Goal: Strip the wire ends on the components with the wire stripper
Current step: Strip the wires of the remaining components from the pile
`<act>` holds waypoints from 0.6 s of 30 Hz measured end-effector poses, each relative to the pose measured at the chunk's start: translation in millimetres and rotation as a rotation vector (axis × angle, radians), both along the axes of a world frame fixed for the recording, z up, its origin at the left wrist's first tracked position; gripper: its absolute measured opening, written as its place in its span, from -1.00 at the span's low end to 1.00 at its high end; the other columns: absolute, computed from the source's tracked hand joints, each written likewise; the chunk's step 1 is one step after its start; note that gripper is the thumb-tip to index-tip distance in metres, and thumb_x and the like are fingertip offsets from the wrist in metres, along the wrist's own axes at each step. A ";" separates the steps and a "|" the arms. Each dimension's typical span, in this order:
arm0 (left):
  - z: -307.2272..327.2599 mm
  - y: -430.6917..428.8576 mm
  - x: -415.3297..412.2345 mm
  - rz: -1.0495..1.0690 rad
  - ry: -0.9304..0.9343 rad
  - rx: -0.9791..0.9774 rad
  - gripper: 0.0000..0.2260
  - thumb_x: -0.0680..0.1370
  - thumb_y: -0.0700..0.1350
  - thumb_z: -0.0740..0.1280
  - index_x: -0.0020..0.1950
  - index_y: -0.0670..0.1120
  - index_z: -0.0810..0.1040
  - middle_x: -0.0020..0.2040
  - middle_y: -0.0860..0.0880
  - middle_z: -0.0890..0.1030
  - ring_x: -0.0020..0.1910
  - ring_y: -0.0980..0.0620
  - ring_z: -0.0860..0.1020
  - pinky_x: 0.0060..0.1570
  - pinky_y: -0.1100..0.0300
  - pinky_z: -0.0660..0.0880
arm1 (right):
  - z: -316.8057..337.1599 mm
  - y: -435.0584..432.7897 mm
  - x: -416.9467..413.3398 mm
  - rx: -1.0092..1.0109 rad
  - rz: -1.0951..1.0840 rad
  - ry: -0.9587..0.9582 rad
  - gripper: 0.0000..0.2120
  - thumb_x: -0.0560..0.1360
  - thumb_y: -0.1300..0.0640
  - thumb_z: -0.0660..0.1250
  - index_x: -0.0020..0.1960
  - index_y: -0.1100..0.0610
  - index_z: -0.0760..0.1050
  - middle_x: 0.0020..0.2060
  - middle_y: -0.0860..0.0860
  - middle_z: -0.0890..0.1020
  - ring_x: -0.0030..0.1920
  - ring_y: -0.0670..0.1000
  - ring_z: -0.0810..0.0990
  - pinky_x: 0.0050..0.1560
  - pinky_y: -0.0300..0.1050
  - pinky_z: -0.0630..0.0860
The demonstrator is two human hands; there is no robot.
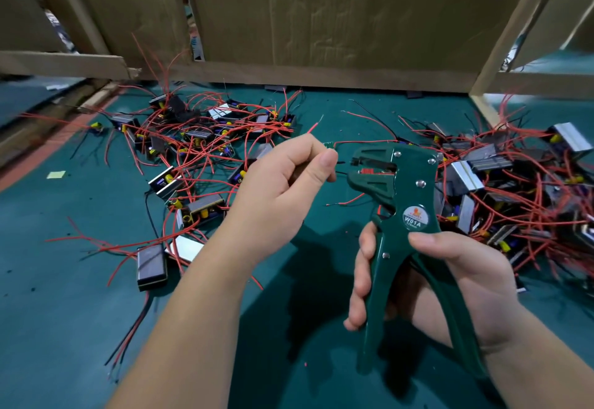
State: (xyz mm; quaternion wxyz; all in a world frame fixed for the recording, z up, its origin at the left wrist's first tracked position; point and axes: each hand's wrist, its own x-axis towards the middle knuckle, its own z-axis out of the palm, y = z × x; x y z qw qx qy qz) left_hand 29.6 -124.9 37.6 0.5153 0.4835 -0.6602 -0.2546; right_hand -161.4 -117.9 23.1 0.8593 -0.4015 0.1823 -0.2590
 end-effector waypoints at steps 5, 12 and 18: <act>0.5 1.5 -1.6 -0.002 -0.075 -0.009 -0.77 0.58 -0.02 0.18 -0.26 -0.03 0.43 -0.47 0.21 0.39 -0.45 0.22 0.34 -0.38 0.38 0.22 | 1.6 -0.6 -2.2 -0.010 0.044 -0.032 -0.62 0.29 -0.03 0.47 -0.03 0.22 0.57 -0.23 0.27 0.60 -0.22 0.30 0.61 -0.13 0.17 0.53; 0.6 1.5 -4.1 -0.024 -0.063 -0.005 -0.78 0.58 -0.04 0.19 -0.27 0.08 0.40 -0.45 0.20 0.38 -0.44 0.22 0.33 -0.37 0.36 0.22 | -4.2 -0.1 -1.9 -0.060 0.017 0.074 -0.63 0.32 -0.08 0.48 -0.09 0.20 0.56 -0.28 0.25 0.60 -0.28 0.29 0.61 -0.11 0.23 0.45; 0.6 2.5 -4.4 -0.045 -0.057 0.015 -0.79 0.58 -0.03 0.18 -0.26 0.03 0.42 -0.46 0.20 0.38 -0.45 0.22 0.32 -0.39 0.39 0.21 | -7.5 -0.3 -1.8 -0.074 -0.008 0.124 -0.55 0.35 -0.24 0.43 -0.16 0.18 0.54 -0.34 0.22 0.58 -0.34 0.25 0.61 -0.11 0.23 0.40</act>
